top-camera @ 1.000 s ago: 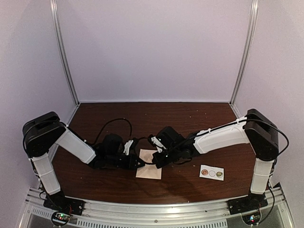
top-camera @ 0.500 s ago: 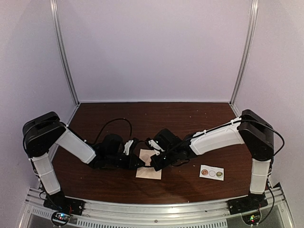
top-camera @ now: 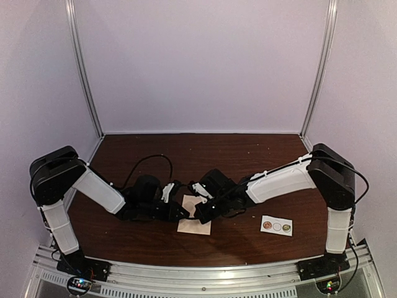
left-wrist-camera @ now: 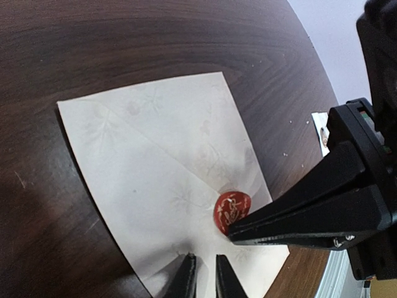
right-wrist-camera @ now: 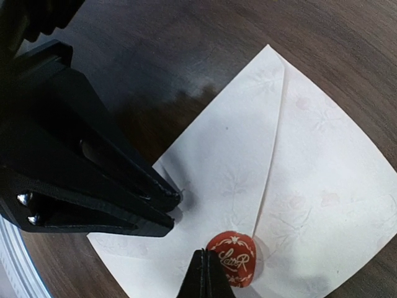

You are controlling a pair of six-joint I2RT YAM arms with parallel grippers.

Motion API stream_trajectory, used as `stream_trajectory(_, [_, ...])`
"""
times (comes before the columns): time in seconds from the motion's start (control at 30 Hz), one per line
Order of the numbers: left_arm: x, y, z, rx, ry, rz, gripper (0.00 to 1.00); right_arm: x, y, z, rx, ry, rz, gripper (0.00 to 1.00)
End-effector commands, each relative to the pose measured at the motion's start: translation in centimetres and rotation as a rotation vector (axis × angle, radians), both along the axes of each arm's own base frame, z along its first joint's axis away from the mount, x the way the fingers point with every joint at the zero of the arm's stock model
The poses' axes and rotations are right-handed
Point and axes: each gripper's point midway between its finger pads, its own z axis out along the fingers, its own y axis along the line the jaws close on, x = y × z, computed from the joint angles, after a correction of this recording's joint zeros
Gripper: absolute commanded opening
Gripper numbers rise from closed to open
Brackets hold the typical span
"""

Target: Place the letter into the envelope and seal it

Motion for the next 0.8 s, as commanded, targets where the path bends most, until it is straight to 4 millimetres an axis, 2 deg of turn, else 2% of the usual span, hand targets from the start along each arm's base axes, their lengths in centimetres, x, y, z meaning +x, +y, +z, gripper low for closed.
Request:
stream_trajectory(0.0, [-2.2, 1.6, -3.7, 0.119, 0.105, -0.015, 0.14, -0.3, 1.3, -0.3, 0.035, 0.021, 0.021, 0.00])
stream_trajectory(0.03, [-2.2, 1.6, -3.7, 0.118, 0.108, -0.014, 0.14, -0.4, 1.3, 0.0, 0.046, 0.026, 0.025, 0.03])
stream_trajectory(0.13, [-2.3, 1.7, -3.7, 0.121, 0.108, -0.014, 0.14, -0.9, 2.0, 2.5, 0.127, 0.024, 0.052, 0.20])
stream_trajectory(0.2, [-2.3, 1.7, -3.8, 0.123, 0.108, -0.011, 0.13, -1.3, 2.3, 4.5, 0.184, 0.021, 0.066, 0.27])
stream_trajectory(0.3, [-2.3, 1.8, -3.8, 0.124, 0.108, -0.010, 0.13, -1.5, 2.3, 7.1, 0.260, 0.010, 0.077, 0.32])
stream_trajectory(0.37, [-2.3, 1.8, -3.8, 0.124, 0.109, -0.010, 0.13, -1.2, 1.8, 8.2, 0.284, 0.000, 0.059, 0.32])
stream_trajectory(0.43, [-2.3, 1.8, -3.8, 0.124, 0.108, -0.010, 0.13, -0.6, 0.9, 8.3, 0.282, -0.011, 0.025, 0.30])
stream_trajectory(0.53, [-2.3, 1.8, -3.8, 0.126, 0.107, -0.009, 0.13, 0.4, -0.2, 7.4, 0.246, -0.030, -0.029, 0.15])
stream_trajectory(0.63, [-2.3, 1.8, -3.8, 0.125, 0.108, -0.009, 0.13, 0.7, -0.4, 6.0, 0.203, -0.028, -0.041, 0.02])
stream_trajectory(0.77, [-2.3, 1.8, -3.8, 0.127, 0.109, -0.006, 0.13, 0.7, 0.1, 4.7, 0.194, -0.010, -0.030, 0.00])
